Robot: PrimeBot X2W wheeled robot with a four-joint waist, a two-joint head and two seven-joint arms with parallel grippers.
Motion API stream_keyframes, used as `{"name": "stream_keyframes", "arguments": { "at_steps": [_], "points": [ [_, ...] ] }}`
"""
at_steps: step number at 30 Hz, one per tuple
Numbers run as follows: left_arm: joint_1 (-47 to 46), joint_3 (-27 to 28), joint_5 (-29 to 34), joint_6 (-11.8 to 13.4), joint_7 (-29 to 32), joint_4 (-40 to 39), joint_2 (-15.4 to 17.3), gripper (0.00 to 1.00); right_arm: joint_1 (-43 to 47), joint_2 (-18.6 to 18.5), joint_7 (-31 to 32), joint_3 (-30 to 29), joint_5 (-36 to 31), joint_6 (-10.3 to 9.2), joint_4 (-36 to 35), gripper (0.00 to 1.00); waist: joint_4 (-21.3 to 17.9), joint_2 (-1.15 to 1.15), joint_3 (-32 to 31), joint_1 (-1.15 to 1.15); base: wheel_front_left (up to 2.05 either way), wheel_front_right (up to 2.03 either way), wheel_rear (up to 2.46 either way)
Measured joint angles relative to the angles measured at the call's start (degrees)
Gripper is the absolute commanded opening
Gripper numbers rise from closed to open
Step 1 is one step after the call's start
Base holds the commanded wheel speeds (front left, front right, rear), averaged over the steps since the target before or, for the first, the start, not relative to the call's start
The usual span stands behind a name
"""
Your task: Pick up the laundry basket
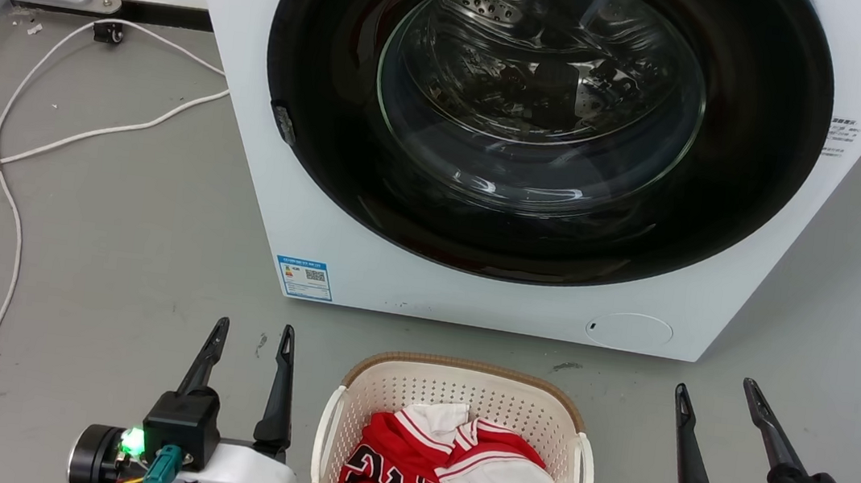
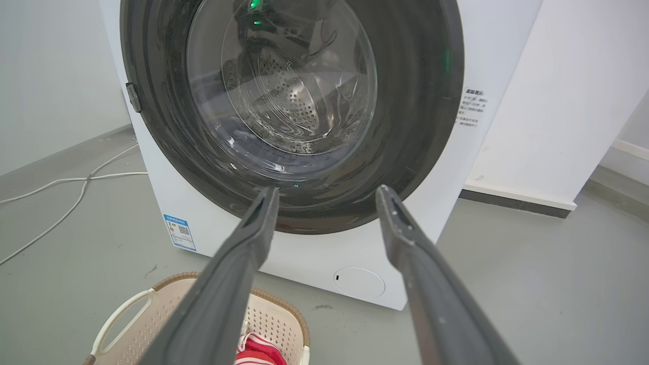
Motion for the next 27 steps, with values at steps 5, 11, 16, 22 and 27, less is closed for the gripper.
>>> {"name": "stream_keyframes", "arguments": {
  "at_steps": [5,11,16,22,27],
  "points": [
    [0.04,0.15,0.02,-0.01,0.0,0.0,0.0,1.0,-0.01,0.0,0.0,0.05,0.14,0.0,0.01,1.0,-0.05,0.0,0.05,0.0,0.0,0.0,0.0],
    [0.04,0.19,0.07,-0.11,0.0,0.02,0.0,1.0,-0.04,-0.01,-0.01,0.09,0.22,0.0,0.04,1.0,-0.14,0.0,0.48,0.0,0.0,0.0,0.0],
    [-0.73,0.79,-0.02,-0.16,0.0,0.98,0.0,1.0,-0.3,-0.01,-0.01,0.34,0.38,0.01,0.03,1.0,-0.05,0.0,1.49,0.0,0.0,0.0,0.0],
    [-5.07,1.23,0.59,-1.59,-0.01,3.72,0.04,1.0,-4.64,-0.01,-0.02,0.64,-1.18,0.0,0.55,1.0,-0.02,0.0,4.59,0.0,0.0,0.0,0.0],
    [-10.96,1.85,0.7,-3.63,-0.01,7.82,0.03,1.0,-10.02,-0.02,-0.03,0.92,-3.0,0.01,4.12,1.0,0.1,0.0,9.03,0.0,0.0,0.0,0.0]
  ]
}}
